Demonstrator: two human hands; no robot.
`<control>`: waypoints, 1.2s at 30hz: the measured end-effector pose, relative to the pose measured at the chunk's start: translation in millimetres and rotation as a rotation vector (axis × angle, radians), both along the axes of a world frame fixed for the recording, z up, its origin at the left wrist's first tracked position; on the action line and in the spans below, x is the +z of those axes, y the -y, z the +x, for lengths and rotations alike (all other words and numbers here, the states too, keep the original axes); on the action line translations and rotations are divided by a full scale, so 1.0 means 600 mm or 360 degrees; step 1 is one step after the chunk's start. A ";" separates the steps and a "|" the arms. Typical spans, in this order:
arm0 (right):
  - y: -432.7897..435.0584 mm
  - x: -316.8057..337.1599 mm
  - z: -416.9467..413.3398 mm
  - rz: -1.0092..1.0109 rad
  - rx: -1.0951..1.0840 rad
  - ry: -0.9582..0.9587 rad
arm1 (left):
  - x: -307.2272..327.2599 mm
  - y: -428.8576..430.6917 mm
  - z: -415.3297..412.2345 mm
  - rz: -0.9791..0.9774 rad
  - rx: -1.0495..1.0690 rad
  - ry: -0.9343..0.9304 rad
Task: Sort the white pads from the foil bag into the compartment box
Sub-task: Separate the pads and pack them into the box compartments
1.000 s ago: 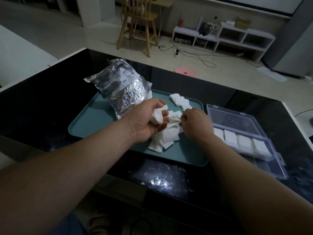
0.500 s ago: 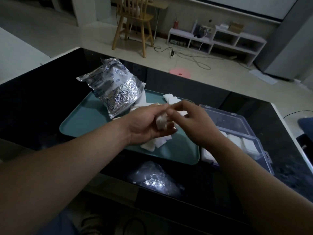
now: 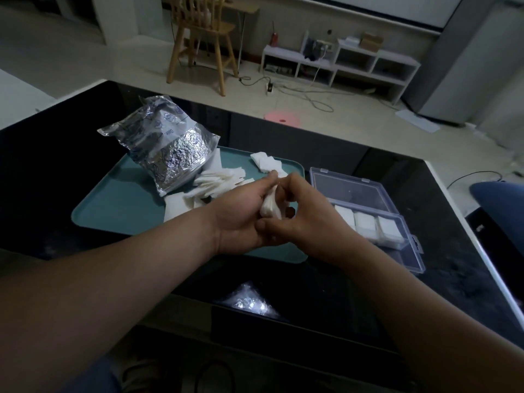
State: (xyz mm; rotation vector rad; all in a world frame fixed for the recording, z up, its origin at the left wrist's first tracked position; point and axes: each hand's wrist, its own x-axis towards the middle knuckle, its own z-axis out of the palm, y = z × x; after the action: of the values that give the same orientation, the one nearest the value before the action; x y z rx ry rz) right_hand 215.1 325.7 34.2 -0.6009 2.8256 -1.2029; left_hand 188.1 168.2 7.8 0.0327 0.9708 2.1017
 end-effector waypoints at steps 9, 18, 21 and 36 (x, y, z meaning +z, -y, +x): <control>-0.053 -0.001 0.009 -0.0202 -0.0225 0.0066 | 0.017 -0.048 0.008 0.0005 0.0336 -0.0011; -0.082 -0.004 0.003 -0.0227 -0.0577 0.0237 | 0.012 -0.109 0.015 -0.0564 0.0582 -0.0336; -0.092 0.001 0.003 -0.0330 -0.0629 0.0263 | 0.019 -0.122 0.010 -0.0560 0.0622 -0.0358; -0.244 -0.046 0.015 0.0079 -0.0926 0.0448 | -0.036 -0.158 0.032 -0.2415 -0.0020 -0.2525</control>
State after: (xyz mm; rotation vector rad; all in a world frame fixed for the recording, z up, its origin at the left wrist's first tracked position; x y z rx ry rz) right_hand 224.1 472.1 6.3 0.3995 2.8424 -1.1458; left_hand 207.2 263.0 -13.9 0.9604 3.0702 0.4295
